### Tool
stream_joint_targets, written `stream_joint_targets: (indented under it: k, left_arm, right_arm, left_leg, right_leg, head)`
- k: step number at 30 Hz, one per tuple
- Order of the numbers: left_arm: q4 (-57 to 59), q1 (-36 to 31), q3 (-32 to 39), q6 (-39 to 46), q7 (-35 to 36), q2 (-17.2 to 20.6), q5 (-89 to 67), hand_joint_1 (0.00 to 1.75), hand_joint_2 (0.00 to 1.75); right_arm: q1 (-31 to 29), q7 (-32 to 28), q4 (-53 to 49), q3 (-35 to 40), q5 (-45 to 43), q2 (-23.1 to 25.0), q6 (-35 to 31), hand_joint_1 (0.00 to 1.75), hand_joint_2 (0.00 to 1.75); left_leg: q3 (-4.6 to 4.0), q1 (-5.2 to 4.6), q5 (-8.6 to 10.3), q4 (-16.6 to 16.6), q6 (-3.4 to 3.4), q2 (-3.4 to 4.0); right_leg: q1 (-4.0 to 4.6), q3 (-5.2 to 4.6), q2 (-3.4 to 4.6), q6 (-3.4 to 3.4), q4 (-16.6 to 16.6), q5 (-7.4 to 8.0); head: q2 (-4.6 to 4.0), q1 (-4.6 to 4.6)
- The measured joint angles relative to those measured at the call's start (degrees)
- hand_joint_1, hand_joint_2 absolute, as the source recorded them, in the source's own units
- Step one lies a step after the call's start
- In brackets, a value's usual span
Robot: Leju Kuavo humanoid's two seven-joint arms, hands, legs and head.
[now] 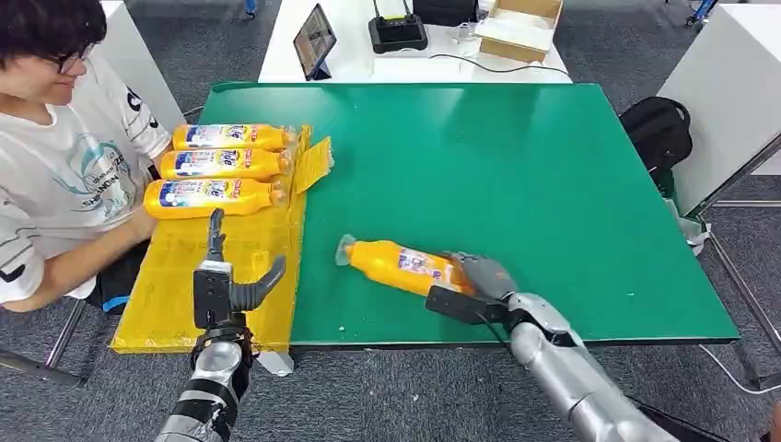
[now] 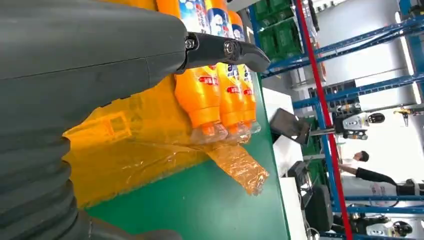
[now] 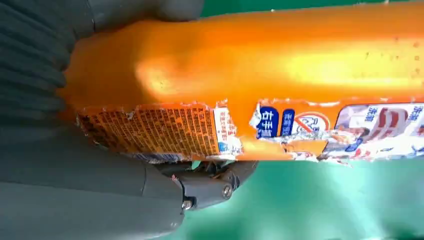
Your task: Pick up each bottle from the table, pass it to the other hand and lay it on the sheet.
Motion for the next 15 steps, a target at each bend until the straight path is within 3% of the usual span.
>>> stream_joint_targets:
  k: [3,8,15]
  left_arm:
    - [-0.02,0.03,0.02,-0.65,0.09,-0.22,0.06,0.0,1.75]
    - [-1.14,1.28,0.46,-9.93,5.2,-1.29,7.83,0.0,1.75]
    - [-2.65,2.03,0.92,-11.52,6.4,-2.4,9.22,0.0,1.75]
  right_arm:
    - [2.04,-1.48,-1.83,-1.61,-0.61,1.5,-2.47,1.75,1.75]
    - [9.56,-9.6,-13.91,-10.04,-4.02,7.43,-18.17,1.75,1.75]
    - [13.64,-9.7,-22.53,-15.06,-4.24,11.19,-18.71,1.75,1.75]
  left_leg:
    - [-0.06,0.0,0.0,0.0,0.0,-0.14]
    - [-0.2,-0.02,-0.01,0.0,0.0,-0.16]
    - [-0.31,-0.03,-0.01,0.0,0.01,-0.19]
  right_leg:
    - [0.0,0.0,-0.06,0.01,0.0,-0.01]
    - [-0.02,-0.12,-0.15,0.01,0.01,-0.02]
    - [-0.04,-0.21,-0.18,0.0,-0.01,-0.04]
  head:
    - [0.0,0.0]
    - [0.0,-0.02]
    - [0.0,0.02]
